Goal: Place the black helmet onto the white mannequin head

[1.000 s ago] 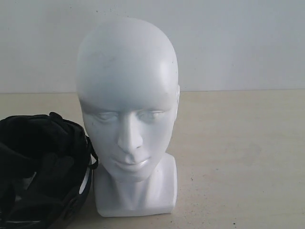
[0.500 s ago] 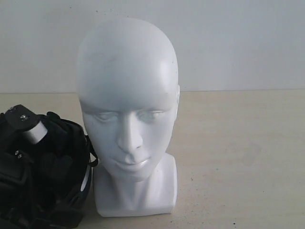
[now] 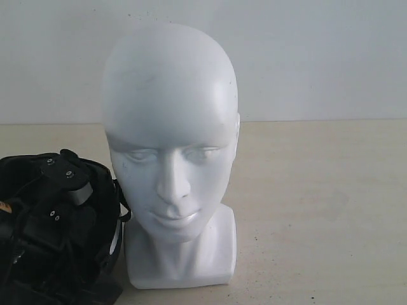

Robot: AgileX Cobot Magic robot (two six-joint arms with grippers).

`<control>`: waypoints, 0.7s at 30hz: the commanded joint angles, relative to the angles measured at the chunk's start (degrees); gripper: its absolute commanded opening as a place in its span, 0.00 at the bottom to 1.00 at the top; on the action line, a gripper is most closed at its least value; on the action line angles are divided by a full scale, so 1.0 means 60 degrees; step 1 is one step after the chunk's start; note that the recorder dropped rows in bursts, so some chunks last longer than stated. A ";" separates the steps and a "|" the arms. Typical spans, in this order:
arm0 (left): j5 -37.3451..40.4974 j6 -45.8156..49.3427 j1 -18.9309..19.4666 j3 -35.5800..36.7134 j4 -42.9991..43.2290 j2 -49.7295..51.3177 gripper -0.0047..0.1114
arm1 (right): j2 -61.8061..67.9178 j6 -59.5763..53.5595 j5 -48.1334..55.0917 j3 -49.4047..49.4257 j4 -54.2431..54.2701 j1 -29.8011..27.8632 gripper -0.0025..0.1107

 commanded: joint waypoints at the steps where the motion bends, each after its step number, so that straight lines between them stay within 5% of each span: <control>1: -0.0278 -0.0143 -0.0034 -0.0040 0.0055 0.0024 0.73 | -0.0046 0.0000 -0.0068 -0.0004 -0.0044 -0.0036 0.02; 10: -0.0605 -0.0374 -0.0034 -0.0040 0.0092 0.0024 0.61 | -0.0046 0.0000 -0.0110 -0.0004 -0.0044 -0.0036 0.02; 21: -0.0786 -0.1142 -0.0034 0.0530 0.0880 0.0024 0.61 | -0.0046 0.0000 -0.0110 -0.0004 -0.0044 -0.0036 0.02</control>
